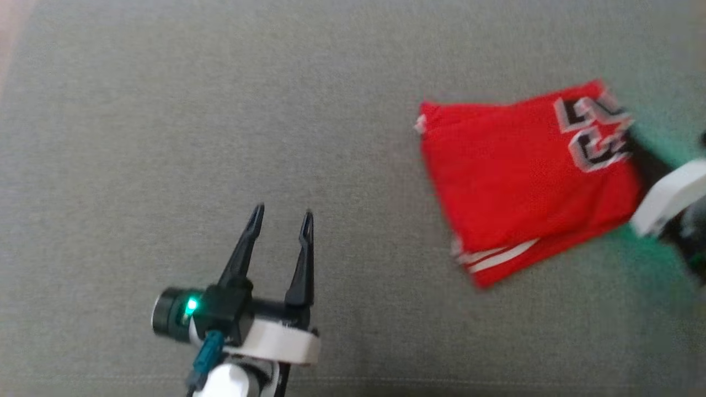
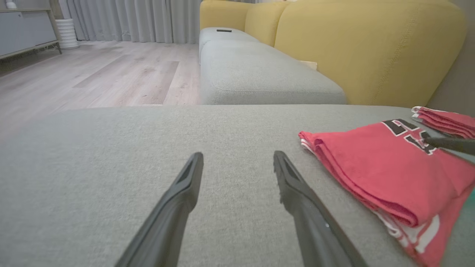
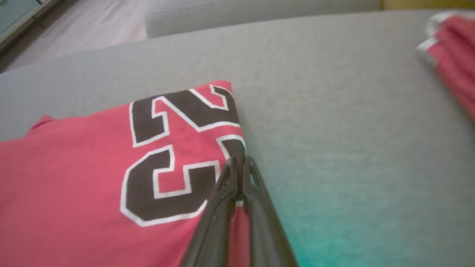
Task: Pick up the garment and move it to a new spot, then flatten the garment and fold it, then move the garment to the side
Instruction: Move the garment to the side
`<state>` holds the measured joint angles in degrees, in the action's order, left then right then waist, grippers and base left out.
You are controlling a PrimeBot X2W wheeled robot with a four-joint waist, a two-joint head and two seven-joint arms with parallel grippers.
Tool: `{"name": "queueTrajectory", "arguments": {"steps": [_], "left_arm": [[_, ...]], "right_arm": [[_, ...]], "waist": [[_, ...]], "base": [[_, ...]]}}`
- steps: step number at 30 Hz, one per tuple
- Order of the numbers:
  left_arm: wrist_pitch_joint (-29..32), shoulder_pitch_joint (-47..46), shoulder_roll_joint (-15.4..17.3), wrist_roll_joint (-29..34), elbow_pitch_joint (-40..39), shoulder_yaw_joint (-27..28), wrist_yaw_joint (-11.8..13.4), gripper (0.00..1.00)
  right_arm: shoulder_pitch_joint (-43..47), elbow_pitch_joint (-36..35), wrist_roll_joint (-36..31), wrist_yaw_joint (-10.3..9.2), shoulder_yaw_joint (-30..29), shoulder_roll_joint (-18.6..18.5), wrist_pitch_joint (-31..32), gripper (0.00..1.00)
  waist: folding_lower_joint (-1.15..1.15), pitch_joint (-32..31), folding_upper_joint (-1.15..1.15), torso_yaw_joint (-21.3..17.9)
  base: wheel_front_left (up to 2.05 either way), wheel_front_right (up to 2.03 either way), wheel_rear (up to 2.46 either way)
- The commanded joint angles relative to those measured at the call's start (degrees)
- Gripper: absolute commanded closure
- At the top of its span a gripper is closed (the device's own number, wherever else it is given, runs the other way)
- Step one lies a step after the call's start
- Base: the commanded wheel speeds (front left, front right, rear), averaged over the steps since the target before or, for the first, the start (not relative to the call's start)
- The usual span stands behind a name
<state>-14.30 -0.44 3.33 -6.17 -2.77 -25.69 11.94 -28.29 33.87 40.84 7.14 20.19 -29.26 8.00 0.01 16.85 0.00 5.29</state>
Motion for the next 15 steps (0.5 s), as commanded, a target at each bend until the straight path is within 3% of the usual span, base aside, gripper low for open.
{"name": "queueTrajectory", "arguments": {"steps": [1, 15], "left_arm": [[-0.70, -2.42, -0.46, 0.49, -2.26, 1.08, 0.15, 0.00], [-0.70, -13.02, -0.46, 2.09, -3.99, -3.36, 1.03, 0.00]], "right_arm": [[-2.08, -1.71, 0.30, 0.35, -0.20, -3.12, -0.60, 1.00], [-16.24, -1.75, -3.51, 0.35, -5.03, -22.20, 3.76, 1.00]], "waist": [[-0.01, 2.38, 0.00, -1.69], [-0.01, 12.40, 0.00, -6.50]], "base": [[0.00, 0.00, 0.00], [0.00, 0.00, 0.00]]}}
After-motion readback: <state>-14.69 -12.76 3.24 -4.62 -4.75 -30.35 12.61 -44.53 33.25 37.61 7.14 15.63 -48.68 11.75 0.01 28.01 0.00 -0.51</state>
